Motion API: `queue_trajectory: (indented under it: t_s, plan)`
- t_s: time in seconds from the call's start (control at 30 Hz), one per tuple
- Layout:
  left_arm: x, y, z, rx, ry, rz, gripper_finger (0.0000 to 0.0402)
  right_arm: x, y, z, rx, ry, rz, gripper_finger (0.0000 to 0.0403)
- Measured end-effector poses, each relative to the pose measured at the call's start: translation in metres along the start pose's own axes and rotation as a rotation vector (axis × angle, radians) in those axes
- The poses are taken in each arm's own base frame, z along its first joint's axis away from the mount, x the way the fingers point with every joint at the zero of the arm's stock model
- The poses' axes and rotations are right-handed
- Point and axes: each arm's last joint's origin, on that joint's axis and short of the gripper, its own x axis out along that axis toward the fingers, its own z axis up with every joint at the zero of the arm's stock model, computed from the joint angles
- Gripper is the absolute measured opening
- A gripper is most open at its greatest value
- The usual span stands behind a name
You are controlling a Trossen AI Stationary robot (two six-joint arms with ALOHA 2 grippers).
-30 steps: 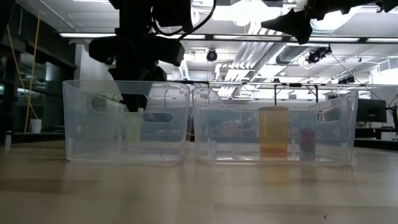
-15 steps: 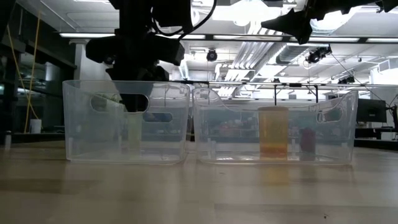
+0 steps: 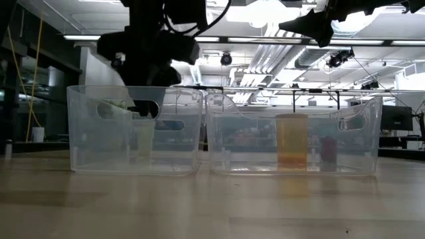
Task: Pick and place medicine bottles into bin by pill shape (circle, oval)
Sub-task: Put the top yellow pill bottle into the left transparent bin, then put the red pill bottle into the left transparent bin
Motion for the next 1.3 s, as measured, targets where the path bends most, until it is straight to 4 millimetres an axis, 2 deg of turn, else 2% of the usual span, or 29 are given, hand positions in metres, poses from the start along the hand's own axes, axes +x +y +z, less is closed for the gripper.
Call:
queue_trajectory:
  t_s: [0.27,0.43,0.57,0.63,0.77,0.83,0.9,1.0,1.13,1.3]
  plan:
    - [-0.030,0.003,0.014,0.016,-0.057,0.029,0.0205,0.000,0.000,0.000,-0.001,0.000,0.000,0.0293]
    - [-0.062,0.009,0.013,-0.063,-0.097,0.075,0.0204,0.000,0.000,0.000,-0.001,0.000,0.000,0.0293]
    - [-0.101,0.008,0.002,-0.161,-0.314,0.052,0.0201,0.000,0.000,0.000,0.001,0.000,0.001,0.0293]
    - [-0.124,0.004,-0.006,-0.189,-0.482,0.041,0.0200,0.000,0.000,0.000,-0.001,0.002,0.000,0.0293]
    - [-0.158,-0.006,-0.034,-0.241,-0.832,0.013,0.0200,0.000,0.000,0.000,0.001,0.002,0.000,0.0293]
    - [-0.165,-0.011,-0.054,-0.273,-0.972,0.020,0.0200,0.000,0.000,0.000,0.003,-0.001,0.001,0.0293]
    - [-0.167,-0.016,-0.072,-0.299,-1.122,0.022,0.0200,0.000,0.000,0.000,0.002,-0.001,0.001,0.0293]
    - [-0.155,-0.023,-0.098,-0.351,-1.287,0.010,0.0200,0.000,0.000,0.000,0.003,-0.003,0.002,0.0293]
    - [-0.130,-0.032,-0.127,-0.404,-1.465,-0.048,0.0200,0.000,0.000,0.001,0.003,-0.006,0.003,0.0293]
    - [-0.096,-0.037,-0.151,-0.463,-1.556,-0.090,0.0200,0.000,0.000,0.001,0.004,-0.010,0.005,0.0293]
